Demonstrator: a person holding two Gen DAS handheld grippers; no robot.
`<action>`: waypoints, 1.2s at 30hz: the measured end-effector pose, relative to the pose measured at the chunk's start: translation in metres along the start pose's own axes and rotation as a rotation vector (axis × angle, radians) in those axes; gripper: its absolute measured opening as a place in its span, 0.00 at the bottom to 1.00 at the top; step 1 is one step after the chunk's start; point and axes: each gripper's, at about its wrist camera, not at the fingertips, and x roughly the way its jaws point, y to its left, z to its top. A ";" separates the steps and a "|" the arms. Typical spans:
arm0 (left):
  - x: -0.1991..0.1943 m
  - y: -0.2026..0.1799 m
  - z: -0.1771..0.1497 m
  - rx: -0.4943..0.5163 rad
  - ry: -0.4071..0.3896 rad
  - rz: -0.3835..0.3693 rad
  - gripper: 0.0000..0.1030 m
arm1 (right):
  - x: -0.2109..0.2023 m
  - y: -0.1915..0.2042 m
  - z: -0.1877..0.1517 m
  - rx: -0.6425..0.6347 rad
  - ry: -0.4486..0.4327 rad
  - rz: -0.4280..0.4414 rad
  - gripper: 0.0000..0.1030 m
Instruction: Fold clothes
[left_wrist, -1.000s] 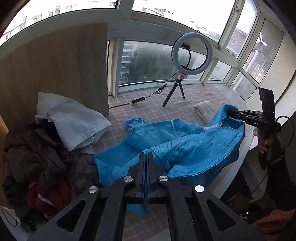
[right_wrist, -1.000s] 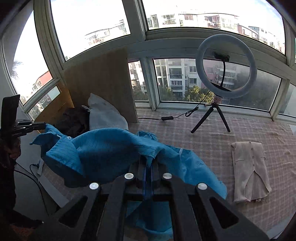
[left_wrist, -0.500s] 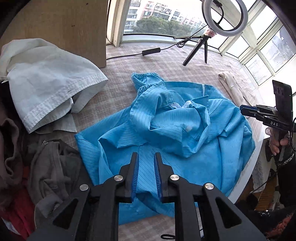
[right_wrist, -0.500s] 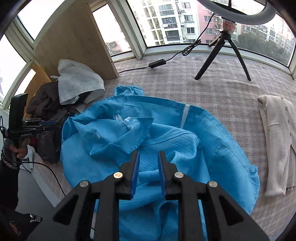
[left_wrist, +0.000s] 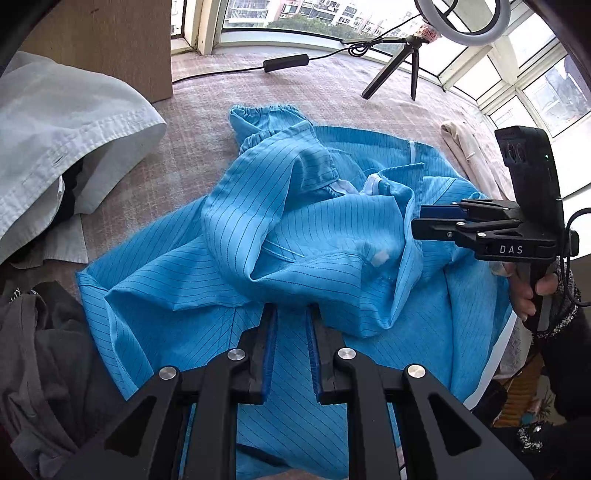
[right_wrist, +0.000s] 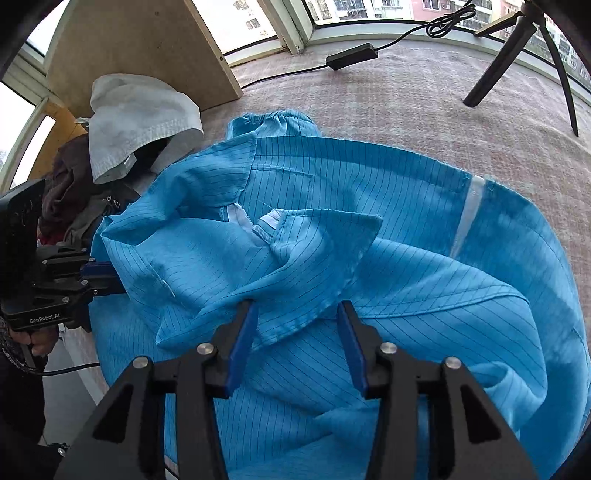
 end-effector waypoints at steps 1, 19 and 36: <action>-0.003 -0.001 0.003 0.007 -0.011 0.011 0.15 | 0.000 0.001 0.002 0.006 -0.009 0.028 0.26; -0.011 -0.083 -0.017 0.227 -0.061 0.022 0.30 | -0.053 -0.010 0.020 0.081 -0.075 -0.024 0.45; 0.035 -0.082 0.017 0.205 -0.057 0.153 0.04 | -0.061 0.019 0.063 0.125 -0.128 0.159 0.02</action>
